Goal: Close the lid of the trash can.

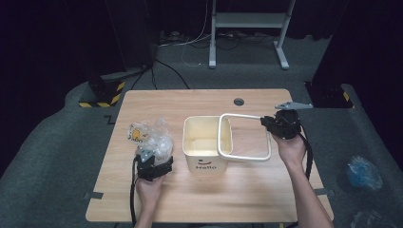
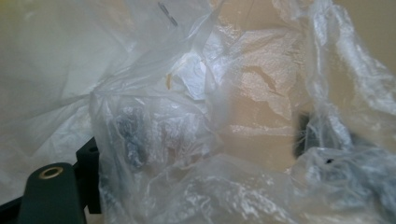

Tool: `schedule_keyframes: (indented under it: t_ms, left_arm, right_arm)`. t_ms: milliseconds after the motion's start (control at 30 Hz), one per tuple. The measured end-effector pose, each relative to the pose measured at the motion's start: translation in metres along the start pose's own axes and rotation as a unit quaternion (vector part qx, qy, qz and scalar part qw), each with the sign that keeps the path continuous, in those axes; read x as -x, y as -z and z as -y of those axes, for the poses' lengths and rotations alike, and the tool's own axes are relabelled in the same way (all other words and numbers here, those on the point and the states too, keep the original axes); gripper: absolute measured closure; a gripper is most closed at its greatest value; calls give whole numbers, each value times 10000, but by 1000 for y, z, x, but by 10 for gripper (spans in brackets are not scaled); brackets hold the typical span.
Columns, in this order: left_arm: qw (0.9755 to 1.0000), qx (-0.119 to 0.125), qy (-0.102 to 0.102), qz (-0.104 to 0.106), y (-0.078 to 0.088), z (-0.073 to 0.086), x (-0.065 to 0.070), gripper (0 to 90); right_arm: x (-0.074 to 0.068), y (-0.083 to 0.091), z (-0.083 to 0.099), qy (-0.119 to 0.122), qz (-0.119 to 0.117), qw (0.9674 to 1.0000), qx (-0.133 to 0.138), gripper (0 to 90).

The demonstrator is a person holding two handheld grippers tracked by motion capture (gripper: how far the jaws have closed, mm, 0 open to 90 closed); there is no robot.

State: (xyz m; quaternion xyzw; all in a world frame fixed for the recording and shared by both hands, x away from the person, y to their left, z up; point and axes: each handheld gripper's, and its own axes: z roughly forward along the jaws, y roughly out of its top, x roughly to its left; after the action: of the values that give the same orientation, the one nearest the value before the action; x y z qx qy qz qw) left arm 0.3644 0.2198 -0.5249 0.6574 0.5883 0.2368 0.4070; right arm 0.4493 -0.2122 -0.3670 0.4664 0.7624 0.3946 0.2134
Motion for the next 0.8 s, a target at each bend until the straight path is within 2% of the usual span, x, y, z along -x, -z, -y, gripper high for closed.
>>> schedule_keyframes:
  t_ms: [800]
  left_arm:
    - [10000, -14, 1, 13, 0, 0, 0, 167]
  right_arm:
    - [-25, -23, -18, 97, -155, 9998, -92, 779]
